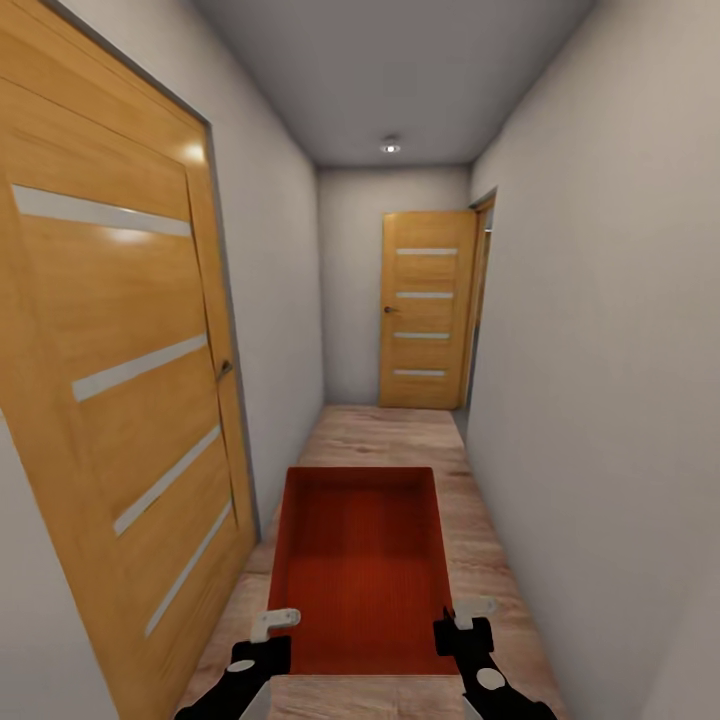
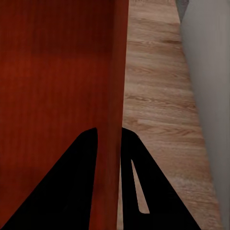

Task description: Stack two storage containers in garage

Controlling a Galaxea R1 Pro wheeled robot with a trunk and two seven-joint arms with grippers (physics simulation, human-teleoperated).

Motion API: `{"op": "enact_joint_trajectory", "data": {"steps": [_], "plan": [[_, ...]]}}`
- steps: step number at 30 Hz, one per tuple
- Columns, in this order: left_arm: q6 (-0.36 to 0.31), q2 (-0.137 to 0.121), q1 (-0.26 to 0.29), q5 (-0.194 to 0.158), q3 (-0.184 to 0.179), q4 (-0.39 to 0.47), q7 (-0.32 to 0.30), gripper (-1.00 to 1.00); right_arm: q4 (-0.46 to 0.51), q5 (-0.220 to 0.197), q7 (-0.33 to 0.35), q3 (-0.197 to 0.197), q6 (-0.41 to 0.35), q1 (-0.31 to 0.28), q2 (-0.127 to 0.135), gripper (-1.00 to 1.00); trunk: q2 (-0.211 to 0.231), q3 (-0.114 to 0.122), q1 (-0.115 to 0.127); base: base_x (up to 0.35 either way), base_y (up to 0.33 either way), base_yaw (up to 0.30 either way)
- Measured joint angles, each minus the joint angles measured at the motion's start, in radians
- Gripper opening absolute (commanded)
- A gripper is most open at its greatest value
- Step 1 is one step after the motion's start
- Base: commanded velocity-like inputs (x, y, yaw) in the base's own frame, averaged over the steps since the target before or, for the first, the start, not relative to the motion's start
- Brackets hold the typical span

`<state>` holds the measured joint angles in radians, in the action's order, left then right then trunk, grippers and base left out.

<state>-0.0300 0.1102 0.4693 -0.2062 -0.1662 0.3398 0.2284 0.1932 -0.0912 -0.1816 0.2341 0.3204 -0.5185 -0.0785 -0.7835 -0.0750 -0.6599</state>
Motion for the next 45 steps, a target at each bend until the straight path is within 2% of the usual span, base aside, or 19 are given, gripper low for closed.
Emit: {"op": "enact_joint_trajectory", "data": {"steps": [45], "plan": [[0.000, 0.000, 0.000, 0.000, 0.000, 0.000, 0.000, -1.00, 0.000, 0.000, 0.000, 0.000, 0.000, 0.000, 0.000, -1.00, 0.000, 0.000, 0.000, 0.323, 0.000, 0.000]]}}
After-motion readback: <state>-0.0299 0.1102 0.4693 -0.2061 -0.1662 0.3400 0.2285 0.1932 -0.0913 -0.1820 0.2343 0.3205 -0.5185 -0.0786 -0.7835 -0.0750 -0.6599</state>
